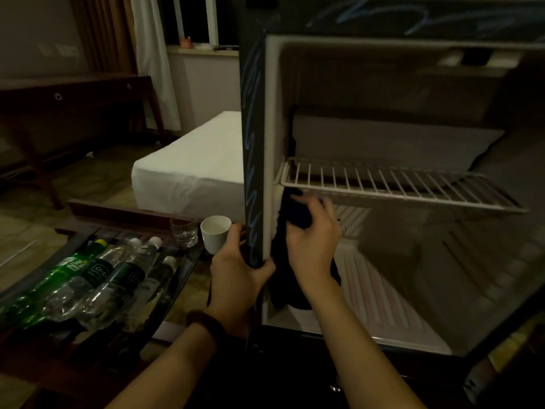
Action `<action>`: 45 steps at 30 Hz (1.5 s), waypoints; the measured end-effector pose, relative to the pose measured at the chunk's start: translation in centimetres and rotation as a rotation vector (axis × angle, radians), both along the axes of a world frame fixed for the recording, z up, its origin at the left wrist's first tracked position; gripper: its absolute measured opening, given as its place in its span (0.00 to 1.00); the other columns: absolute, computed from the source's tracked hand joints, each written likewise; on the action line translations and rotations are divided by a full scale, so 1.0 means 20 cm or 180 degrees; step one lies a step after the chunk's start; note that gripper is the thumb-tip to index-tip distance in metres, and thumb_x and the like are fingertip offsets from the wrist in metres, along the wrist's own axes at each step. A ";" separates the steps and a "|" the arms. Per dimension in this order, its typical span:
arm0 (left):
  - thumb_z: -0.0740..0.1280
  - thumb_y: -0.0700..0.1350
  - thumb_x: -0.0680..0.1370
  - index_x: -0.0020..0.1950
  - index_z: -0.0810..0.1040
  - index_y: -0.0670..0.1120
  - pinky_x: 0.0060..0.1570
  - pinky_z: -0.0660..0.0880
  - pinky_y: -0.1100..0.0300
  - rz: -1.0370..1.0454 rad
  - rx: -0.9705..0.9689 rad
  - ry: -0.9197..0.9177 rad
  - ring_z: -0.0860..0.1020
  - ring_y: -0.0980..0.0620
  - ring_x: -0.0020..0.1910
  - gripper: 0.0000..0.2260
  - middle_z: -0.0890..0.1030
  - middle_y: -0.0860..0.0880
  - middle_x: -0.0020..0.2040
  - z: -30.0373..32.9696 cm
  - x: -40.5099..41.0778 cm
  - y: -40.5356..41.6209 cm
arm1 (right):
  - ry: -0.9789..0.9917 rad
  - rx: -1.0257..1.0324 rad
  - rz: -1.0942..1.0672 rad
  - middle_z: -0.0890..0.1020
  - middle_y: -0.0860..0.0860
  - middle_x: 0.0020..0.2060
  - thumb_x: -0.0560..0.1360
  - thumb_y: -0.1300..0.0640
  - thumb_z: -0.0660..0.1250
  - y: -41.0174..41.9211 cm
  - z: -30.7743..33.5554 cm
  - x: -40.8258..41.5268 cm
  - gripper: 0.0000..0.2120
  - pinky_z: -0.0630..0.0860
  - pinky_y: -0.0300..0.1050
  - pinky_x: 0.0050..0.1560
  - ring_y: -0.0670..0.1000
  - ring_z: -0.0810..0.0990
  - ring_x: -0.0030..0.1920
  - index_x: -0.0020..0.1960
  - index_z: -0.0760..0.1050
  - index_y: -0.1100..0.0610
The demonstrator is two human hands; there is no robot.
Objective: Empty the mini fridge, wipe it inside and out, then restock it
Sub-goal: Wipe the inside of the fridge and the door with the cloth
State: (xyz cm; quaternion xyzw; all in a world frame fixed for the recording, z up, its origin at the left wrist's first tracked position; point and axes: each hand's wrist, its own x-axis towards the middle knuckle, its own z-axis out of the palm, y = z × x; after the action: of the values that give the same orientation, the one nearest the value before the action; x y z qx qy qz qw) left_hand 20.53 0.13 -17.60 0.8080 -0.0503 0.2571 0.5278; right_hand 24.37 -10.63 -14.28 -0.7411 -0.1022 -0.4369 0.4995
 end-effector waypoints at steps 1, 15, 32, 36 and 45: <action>0.75 0.38 0.66 0.48 0.67 0.62 0.50 0.76 0.67 0.0016 0.0037 0.0006 0.79 0.61 0.48 0.25 0.78 0.61 0.46 0.00 0.00 0.00 | 0.0123 0.0014 -0.0001 0.78 0.57 0.48 0.64 0.74 0.67 -0.01 0.01 0.03 0.16 0.64 0.19 0.50 0.50 0.77 0.48 0.49 0.79 0.63; 0.65 0.50 0.72 0.61 0.66 0.51 0.61 0.59 0.71 0.0406 0.0409 -0.0629 0.65 0.58 0.59 0.18 0.70 0.46 0.60 -0.07 -0.30 -0.33 | 0.0787 0.0544 0.0274 0.73 0.47 0.49 0.69 0.73 0.68 -0.43 -0.26 -0.34 0.21 0.71 0.31 0.50 0.41 0.74 0.50 0.47 0.71 0.47; 0.61 0.34 0.77 0.69 0.64 0.53 0.46 0.67 0.81 -0.1369 -0.1015 0.0616 0.72 0.61 0.57 0.24 0.72 0.57 0.60 -0.07 -0.01 -1.06 | 0.1821 -0.0180 -0.0300 0.67 0.37 0.61 0.77 0.54 0.64 -1.07 -0.14 -0.57 0.20 0.63 0.26 0.61 0.35 0.65 0.63 0.68 0.66 0.47; 0.61 0.37 0.79 0.67 0.65 0.54 0.48 0.69 0.76 -0.1466 -0.0939 0.0599 0.73 0.55 0.59 0.20 0.74 0.52 0.62 -0.07 0.04 -1.06 | 0.0920 -0.0438 -0.1054 0.53 0.41 0.72 0.76 0.63 0.63 -1.08 -0.17 -0.61 0.29 0.50 0.15 0.58 0.26 0.49 0.66 0.69 0.54 0.44; 0.58 0.32 0.78 0.69 0.64 0.51 0.48 0.64 0.83 -0.1915 -0.0487 0.0803 0.69 0.59 0.61 0.23 0.70 0.53 0.64 -0.14 0.05 -1.13 | 0.1095 0.0724 -0.1256 0.53 0.49 0.75 0.80 0.57 0.56 -1.18 -0.06 -0.38 0.29 0.58 0.33 0.64 0.46 0.56 0.73 0.76 0.44 0.51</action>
State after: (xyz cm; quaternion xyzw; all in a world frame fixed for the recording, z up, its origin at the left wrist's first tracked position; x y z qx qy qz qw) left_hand 21.61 -22.56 -20.40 0.7404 -0.2014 -0.0094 0.6412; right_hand 16.76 -34.16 -15.46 -0.7491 0.1799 -0.4022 0.4948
